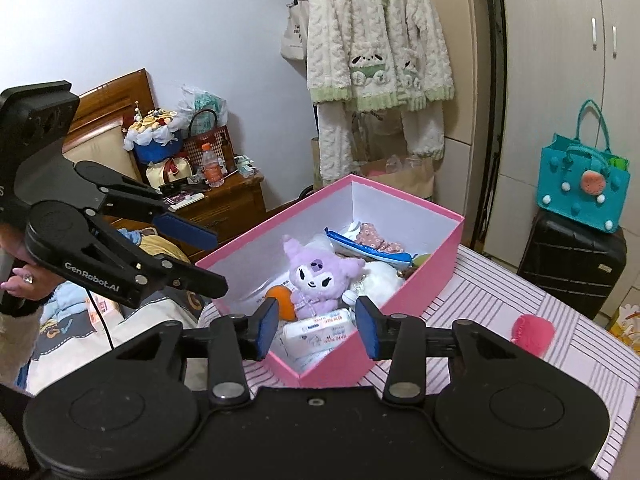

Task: Organize soft objects
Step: 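Move both tools from the box toward the pink pompom on the table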

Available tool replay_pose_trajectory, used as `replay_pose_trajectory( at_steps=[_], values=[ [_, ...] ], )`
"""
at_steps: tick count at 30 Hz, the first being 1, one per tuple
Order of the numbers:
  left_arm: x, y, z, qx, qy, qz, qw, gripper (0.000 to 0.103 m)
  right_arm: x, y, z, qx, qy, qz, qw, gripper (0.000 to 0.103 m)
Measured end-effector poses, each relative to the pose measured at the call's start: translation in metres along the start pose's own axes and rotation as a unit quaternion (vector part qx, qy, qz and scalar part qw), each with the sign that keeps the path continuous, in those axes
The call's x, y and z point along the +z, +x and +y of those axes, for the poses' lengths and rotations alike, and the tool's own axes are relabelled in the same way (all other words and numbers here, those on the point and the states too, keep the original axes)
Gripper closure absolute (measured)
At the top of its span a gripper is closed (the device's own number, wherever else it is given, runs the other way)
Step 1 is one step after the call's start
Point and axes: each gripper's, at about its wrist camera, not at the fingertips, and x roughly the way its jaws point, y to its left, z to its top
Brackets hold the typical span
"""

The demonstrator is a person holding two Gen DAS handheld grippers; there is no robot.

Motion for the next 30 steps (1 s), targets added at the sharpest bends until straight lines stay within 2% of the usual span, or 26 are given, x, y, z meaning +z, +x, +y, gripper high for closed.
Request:
replay_pose_trajectory(
  at_steps=[12,18,24,30],
  values=[
    [-0.011,-0.001,-0.053,-0.015,0.044,0.024,0.9987,0.046,-0.034,-0.047,-0.002,0.001,-0.007,-0.011,1.0,0.047],
    [-0.01,0.008,-0.086,-0.035,0.073,0.028,0.9963,0.044,-0.054,-0.065,-0.011,-0.014,-0.009,-0.004,1.0,0.041],
    [-0.003,0.024,-0.114,-0.069,0.098,0.026,0.9925,0.044,-0.072,-0.076,-0.031,-0.029,0.001,0.001,1.0,0.037],
    [0.013,0.05,-0.127,-0.085,0.086,0.014,0.9926,0.044,-0.085,-0.077,-0.06,-0.045,0.001,-0.004,0.999,0.032]
  ],
)
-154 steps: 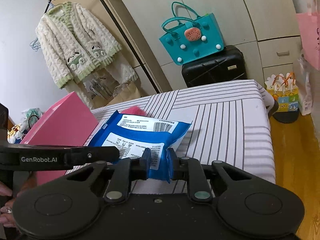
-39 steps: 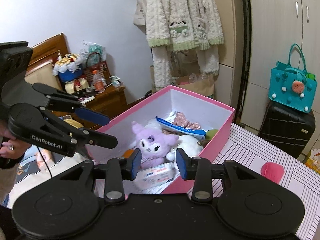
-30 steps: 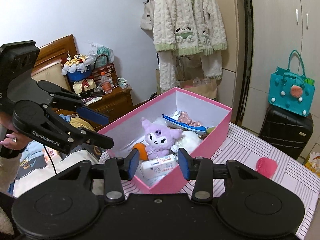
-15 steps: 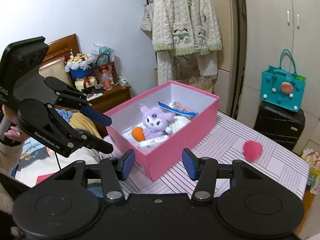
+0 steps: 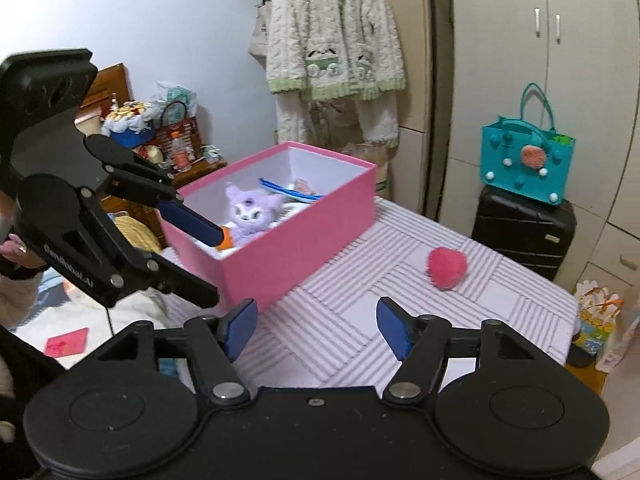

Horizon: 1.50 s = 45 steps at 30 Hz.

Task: Organize soft objects
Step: 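Move both tools from the box toward the pink pompom on the table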

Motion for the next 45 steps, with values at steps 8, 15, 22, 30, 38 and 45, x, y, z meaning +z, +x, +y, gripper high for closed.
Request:
replay_pose_trajectory(
  at_steps=[8,15,22,30,38,45],
  values=[
    [0.018,0.034,0.008,0.003,-0.017,-0.031,0.9994,0.044,-0.009,0.026,-0.044,-0.008,0.005,-0.004,1.0,0.032],
    [0.036,0.068,0.01,0.027,-0.043,-0.055,0.9972,0.043,-0.017,0.05,-0.071,-0.04,-0.046,-0.063,0.996,0.032],
    [0.046,0.109,0.017,0.016,-0.091,-0.064,0.9937,0.043,-0.023,0.09,-0.091,-0.042,-0.078,-0.057,0.994,0.032],
    [0.055,0.163,0.023,0.038,-0.152,-0.085,0.984,0.043,-0.026,0.13,-0.115,-0.043,-0.082,-0.032,0.995,0.032],
    [0.065,0.211,0.039,0.096,-0.166,-0.062,0.9794,0.041,-0.02,0.171,-0.142,-0.025,-0.068,0.002,0.997,0.032],
    [0.069,0.234,0.053,0.104,-0.2,-0.064,0.9722,0.041,-0.011,0.206,-0.154,-0.025,-0.062,0.008,0.998,0.032]
  ],
)
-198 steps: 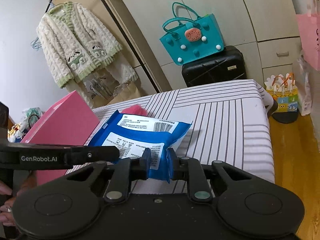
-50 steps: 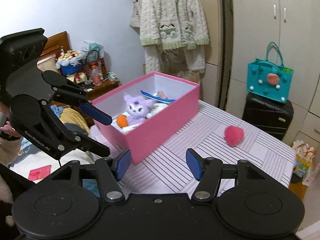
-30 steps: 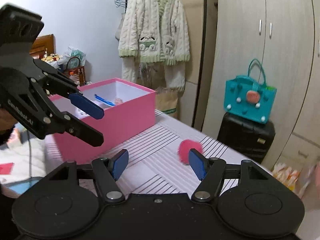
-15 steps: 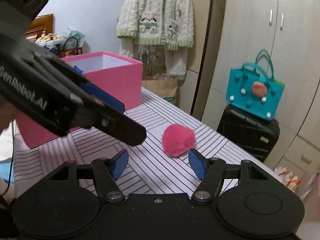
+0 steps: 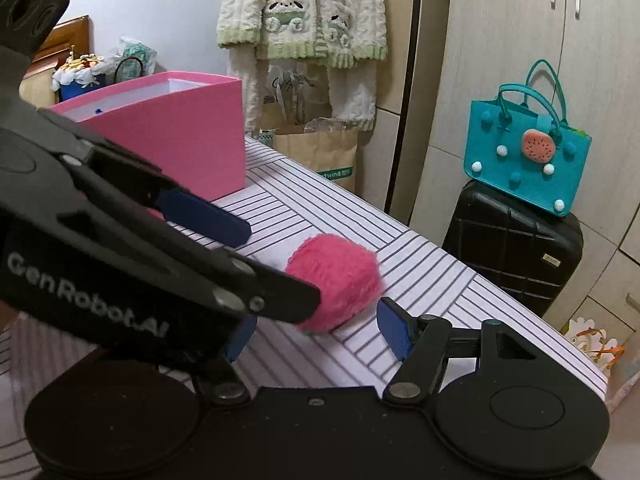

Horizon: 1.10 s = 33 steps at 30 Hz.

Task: Organize soft objects
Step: 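Move both tools from the box toward the pink pompom on the table, then close the left gripper on the pink pompom while the right gripper pinches it too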

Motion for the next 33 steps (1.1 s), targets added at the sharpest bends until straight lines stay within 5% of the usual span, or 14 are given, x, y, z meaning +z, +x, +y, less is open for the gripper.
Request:
replay_pose_trajectory(
  at_steps=[12,19,33],
  values=[
    [0.004,0.03,0.013,-0.002,-0.045,0.007,0.999,0.042,0.0,0.018,-0.008,0.002,0.027,-0.011,1.0,0.033],
    [0.003,0.037,0.015,-0.019,-0.073,0.011,0.997,0.053,0.0,0.016,-0.003,-0.001,0.009,-0.018,1.0,0.048],
    [-0.003,0.022,0.003,-0.027,-0.046,0.017,0.9985,0.062,-0.004,0.0,0.006,-0.022,0.007,-0.027,0.999,0.056]
  ],
)
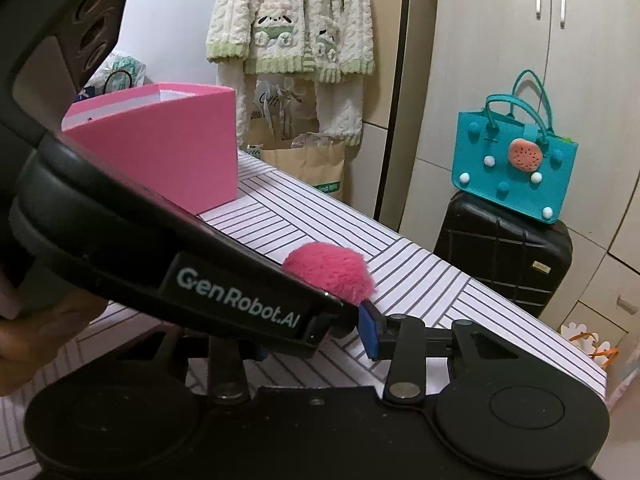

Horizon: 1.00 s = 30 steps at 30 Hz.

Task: Organize soft objects
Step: 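Close the left gripper on the pink pompom while the right gripper pinches it too, then carry the pink pompom with both tools over the pink box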

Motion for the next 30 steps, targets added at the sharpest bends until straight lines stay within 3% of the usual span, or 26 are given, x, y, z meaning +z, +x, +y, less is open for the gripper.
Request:
replay_pose_trajectory(
  at_steps=[17,30],
  values=[
    [-0.027,-0.074,-0.021,-0.043,0.041,0.013,0.9981,0.062,0.003,-0.072,0.044,-0.021,-0.004,-0.023,1.0,0.056],
    [-0.067,-0.135,0.005,-0.106,0.045,0.041,0.9926,0.062,-0.007,-0.117,0.105,-0.011,-0.005,-0.008,1.0,0.053]
  ],
)
